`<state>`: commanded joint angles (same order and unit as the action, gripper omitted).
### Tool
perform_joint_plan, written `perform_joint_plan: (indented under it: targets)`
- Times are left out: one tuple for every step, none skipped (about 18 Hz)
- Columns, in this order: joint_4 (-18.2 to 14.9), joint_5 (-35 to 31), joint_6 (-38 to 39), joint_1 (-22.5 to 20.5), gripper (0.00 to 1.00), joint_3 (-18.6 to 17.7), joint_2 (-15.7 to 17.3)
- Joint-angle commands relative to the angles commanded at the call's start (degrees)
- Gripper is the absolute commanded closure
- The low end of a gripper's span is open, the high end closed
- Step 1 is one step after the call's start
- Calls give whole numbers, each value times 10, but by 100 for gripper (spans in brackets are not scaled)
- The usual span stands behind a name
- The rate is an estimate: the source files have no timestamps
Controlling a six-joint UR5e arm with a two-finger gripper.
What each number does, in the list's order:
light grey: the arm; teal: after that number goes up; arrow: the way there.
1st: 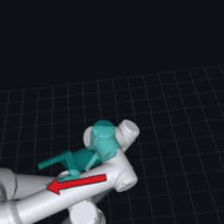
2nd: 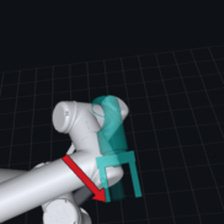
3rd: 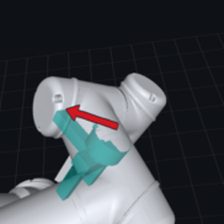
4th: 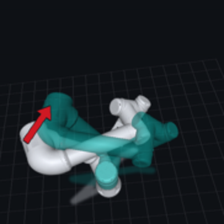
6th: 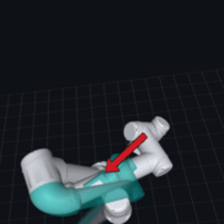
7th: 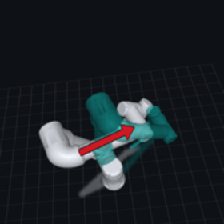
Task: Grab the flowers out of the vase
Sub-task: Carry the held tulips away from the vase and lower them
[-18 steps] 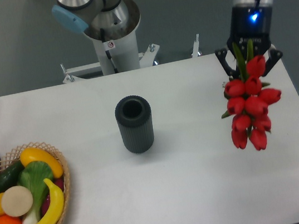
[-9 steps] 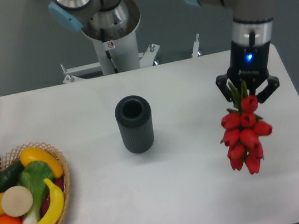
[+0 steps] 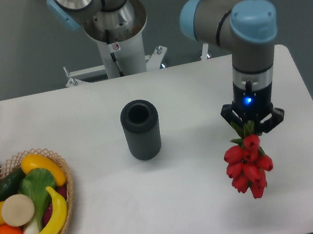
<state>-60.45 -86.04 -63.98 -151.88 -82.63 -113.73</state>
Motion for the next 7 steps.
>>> perform_joint_plan:
  targets:
    - [-19,-1,-2,0,99,12,-4]
    - [-32,-1,-5,0,99,22,-8]
    - [-36,-1,-6,0,99,24,-10]
    - [-35,-4,-7,0,99,23,-11]
    - [-35,-10,-7,1,99,23,-13]
    - [-34,-12,-7,1,99,21,-14]
    - [-34,-12,-7,1,99,21,-14]
